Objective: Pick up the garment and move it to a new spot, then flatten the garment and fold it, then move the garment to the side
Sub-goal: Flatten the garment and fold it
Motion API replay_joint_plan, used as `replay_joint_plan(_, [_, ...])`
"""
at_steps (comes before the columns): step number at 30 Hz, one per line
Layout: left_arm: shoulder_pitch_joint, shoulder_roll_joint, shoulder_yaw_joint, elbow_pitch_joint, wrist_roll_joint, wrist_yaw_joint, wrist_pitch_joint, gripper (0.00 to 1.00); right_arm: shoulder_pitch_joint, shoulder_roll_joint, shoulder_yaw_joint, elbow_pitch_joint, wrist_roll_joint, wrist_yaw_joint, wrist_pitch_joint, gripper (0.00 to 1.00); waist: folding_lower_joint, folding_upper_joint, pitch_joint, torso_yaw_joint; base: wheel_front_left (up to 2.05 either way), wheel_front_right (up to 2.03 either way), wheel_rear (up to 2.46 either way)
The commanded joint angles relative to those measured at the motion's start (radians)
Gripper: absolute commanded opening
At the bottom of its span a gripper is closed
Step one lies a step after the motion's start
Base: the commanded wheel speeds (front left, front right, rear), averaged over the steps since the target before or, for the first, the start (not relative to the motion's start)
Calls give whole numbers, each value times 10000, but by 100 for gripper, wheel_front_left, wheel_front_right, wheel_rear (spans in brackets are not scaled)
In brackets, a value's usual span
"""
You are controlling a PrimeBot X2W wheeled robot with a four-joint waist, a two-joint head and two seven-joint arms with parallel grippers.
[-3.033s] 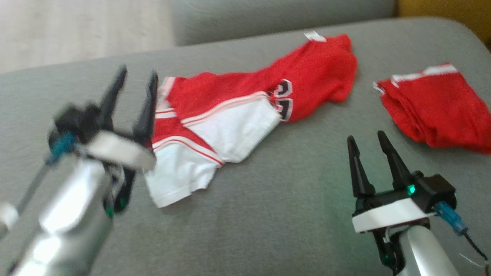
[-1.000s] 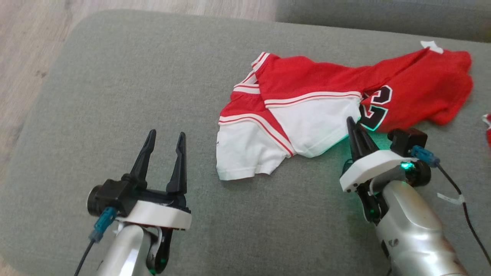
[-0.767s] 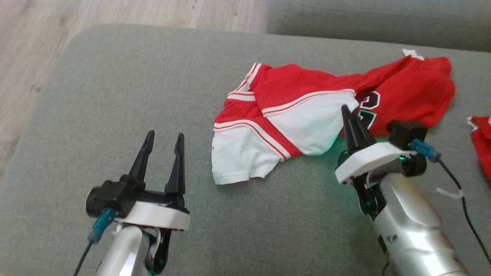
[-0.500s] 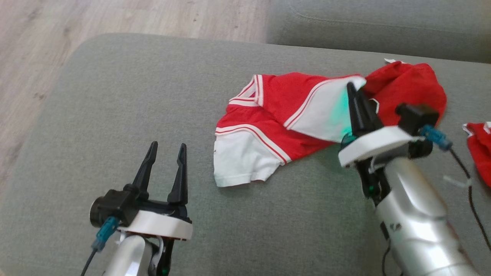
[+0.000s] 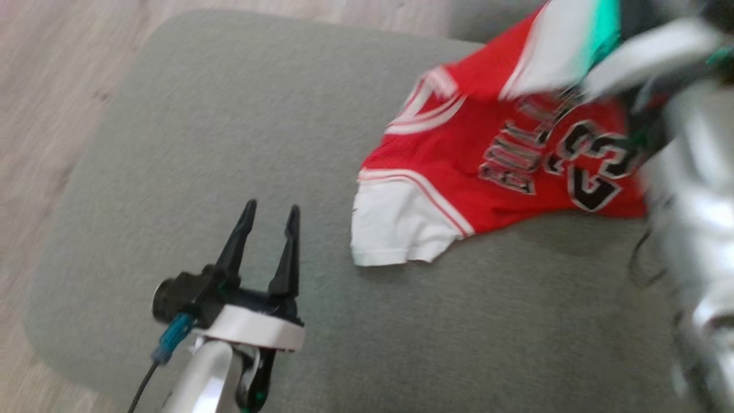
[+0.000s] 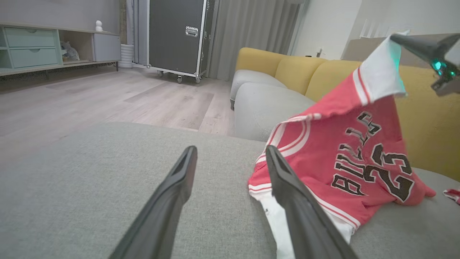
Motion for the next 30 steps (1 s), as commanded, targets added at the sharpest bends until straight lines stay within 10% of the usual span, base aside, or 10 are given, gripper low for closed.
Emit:
replay_joint_plan(1, [-524, 19, 225, -293, -30, -48, -93, 100, -730, -21, 38, -228, -152, -9, 1, 0, -2, 0, 375, 466, 0, 0, 0])
replay_joint_plan(10, [-944, 1, -944, -366, -886, 99, -93, 100, -3992, -1180, -2000, 2721, -2509, -9, -515, 0, -2, 0, 1037, 2222, 0, 0, 0])
replay_joint_plan(11, [-941, 1, -1020, -378, -936, 126, -93, 100, -4103, -1211, -2139, 2927, -2847, -9, -567, 13, -2, 0, 1066, 2308, 0, 0, 0])
replay_joint_plan(12, [-941, 1, -1088, -394, -981, 150, -93, 100, -4184, -1264, -2201, 3124, -3278, -9, -587, 100, -2, 0, 1112, 2381, 0, 0, 0])
replay_joint_plan(20, [-1065, 0, -1147, -516, -1132, 354, -93, 100, -4122, -998, -2556, 4225, -5369, -9, -140, 100, -2, 0, 1248, 2018, 0, 0, 0])
replay_joint_plan(30, [-1232, 0, -308, -748, -903, 413, -93, 100, -3487, -207, -1372, 4652, -4974, -9, -1007, 100, -2, 0, 625, 1, 0, 0, 0])
